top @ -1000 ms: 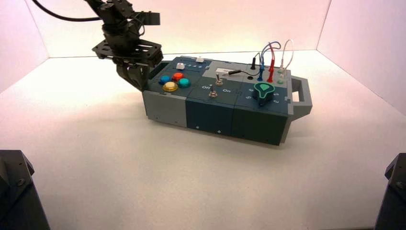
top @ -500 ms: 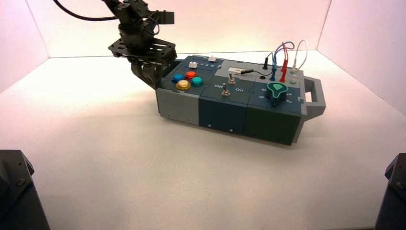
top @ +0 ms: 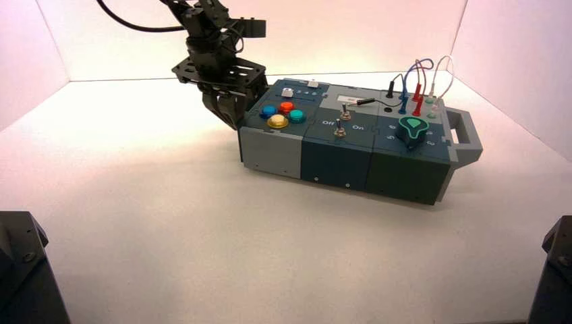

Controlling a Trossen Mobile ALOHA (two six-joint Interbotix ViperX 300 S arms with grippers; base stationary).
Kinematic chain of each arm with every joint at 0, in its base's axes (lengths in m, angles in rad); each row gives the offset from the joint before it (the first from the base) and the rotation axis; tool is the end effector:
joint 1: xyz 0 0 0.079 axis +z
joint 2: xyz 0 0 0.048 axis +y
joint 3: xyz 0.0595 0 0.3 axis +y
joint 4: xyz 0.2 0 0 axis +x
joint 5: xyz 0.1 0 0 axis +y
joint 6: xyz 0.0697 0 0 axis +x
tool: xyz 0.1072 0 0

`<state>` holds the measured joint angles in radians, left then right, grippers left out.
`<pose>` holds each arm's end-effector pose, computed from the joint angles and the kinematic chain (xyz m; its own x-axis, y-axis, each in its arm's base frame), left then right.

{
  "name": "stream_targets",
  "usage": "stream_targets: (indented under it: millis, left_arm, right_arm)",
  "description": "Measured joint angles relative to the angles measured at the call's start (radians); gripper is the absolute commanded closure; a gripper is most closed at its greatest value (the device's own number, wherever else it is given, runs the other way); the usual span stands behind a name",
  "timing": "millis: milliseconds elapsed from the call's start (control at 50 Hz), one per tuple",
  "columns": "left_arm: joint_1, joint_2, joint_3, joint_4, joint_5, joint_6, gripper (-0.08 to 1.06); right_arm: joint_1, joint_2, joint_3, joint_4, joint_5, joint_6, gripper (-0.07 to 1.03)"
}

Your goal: Move the box to the right.

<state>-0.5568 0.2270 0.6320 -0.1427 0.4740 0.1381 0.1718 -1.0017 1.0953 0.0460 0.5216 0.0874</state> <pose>0.3027 -0.2020 0.0074 0.1687 -0.1815 -0.9688 0.5496 0.8333 -0.0604 0.2185 0.0420 0.2087 0.8008 0.1622 -0.5766 -0.1157 0.9864 0.1168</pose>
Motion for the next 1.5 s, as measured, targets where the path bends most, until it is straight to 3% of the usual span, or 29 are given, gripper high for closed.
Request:
stream_targets:
  millis: [1020, 1200, 1500]
  left_arm:
    - [-0.126, 0.041, -0.112, -0.015, 0.037, -0.003, 1.01]
    - [-0.126, 0.043, -0.109, -0.014, 0.035, -0.003, 1.01]
    - [-0.118, -0.043, -0.029, -0.014, 0.023, -0.003, 1.01]
  right_arm:
    - [0.000, 0.000, 0.002, 0.002, 0.002, 0.002, 0.98]
    - [0.000, 0.000, 0.003, 0.002, 0.002, 0.002, 0.98]
    - [0.000, 0.000, 0.005, 0.002, 0.003, 0.000, 0.98]
